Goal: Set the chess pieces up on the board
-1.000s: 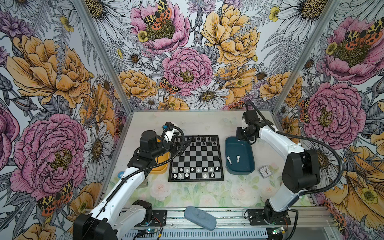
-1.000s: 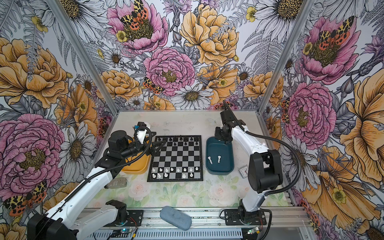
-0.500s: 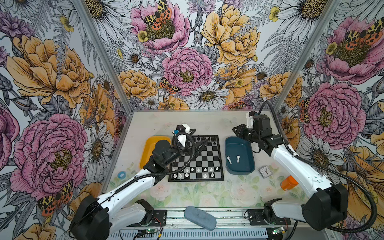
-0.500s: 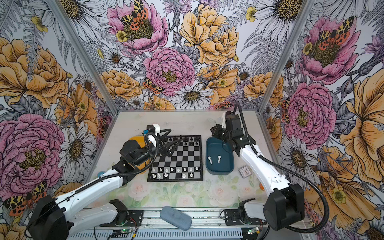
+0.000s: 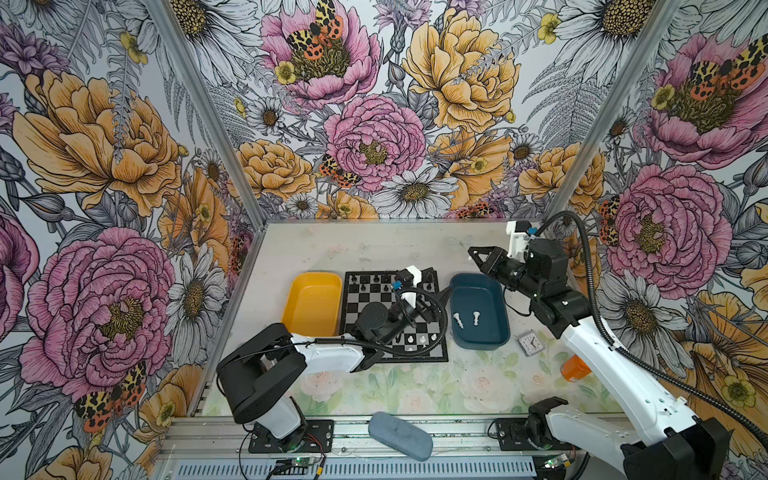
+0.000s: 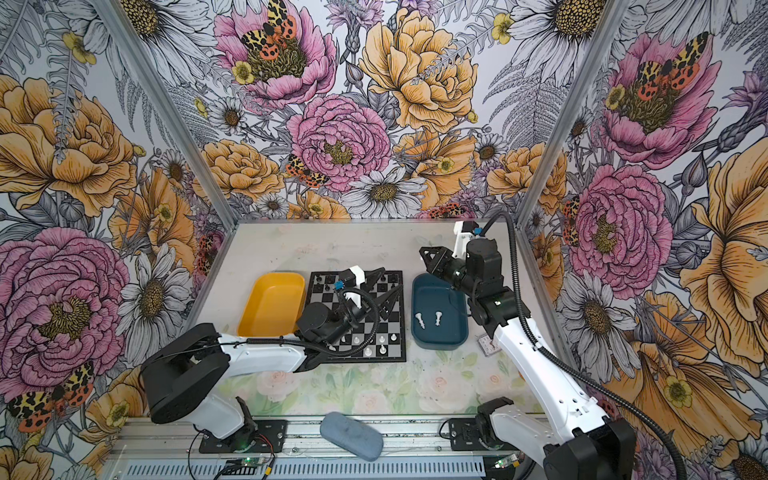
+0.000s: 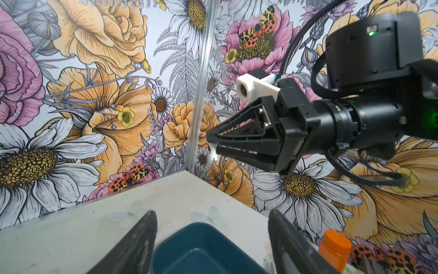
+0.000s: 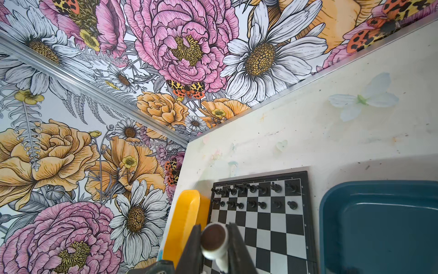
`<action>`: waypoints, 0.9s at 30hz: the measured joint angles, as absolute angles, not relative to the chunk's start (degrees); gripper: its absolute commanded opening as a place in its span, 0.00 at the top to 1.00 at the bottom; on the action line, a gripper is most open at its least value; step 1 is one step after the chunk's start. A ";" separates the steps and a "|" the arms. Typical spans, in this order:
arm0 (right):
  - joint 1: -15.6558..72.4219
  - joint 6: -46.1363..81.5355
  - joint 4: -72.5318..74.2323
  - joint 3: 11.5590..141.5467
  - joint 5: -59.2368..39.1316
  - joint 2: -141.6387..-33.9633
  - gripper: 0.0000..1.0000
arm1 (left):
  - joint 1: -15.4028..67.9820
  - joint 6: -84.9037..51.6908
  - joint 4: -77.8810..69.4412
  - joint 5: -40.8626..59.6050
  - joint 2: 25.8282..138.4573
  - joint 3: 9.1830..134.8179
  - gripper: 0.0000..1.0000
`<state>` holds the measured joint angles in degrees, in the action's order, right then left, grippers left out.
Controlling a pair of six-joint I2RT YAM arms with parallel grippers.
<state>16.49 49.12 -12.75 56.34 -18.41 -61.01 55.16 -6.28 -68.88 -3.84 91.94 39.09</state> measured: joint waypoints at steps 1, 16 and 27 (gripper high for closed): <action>16.49 49.54 -12.62 56.16 -18.70 -60.55 1.00 | 55.72 -5.85 -70.94 -4.75 93.51 39.75 0.26; 16.49 54.46 -7.46 54.06 -23.44 -56.42 1.00 | 58.87 0.03 -78.37 -9.19 103.31 51.00 0.36; 16.49 57.41 -5.08 51.88 -24.97 -53.87 1.00 | 59.31 1.72 -79.09 -9.52 107.57 54.13 0.47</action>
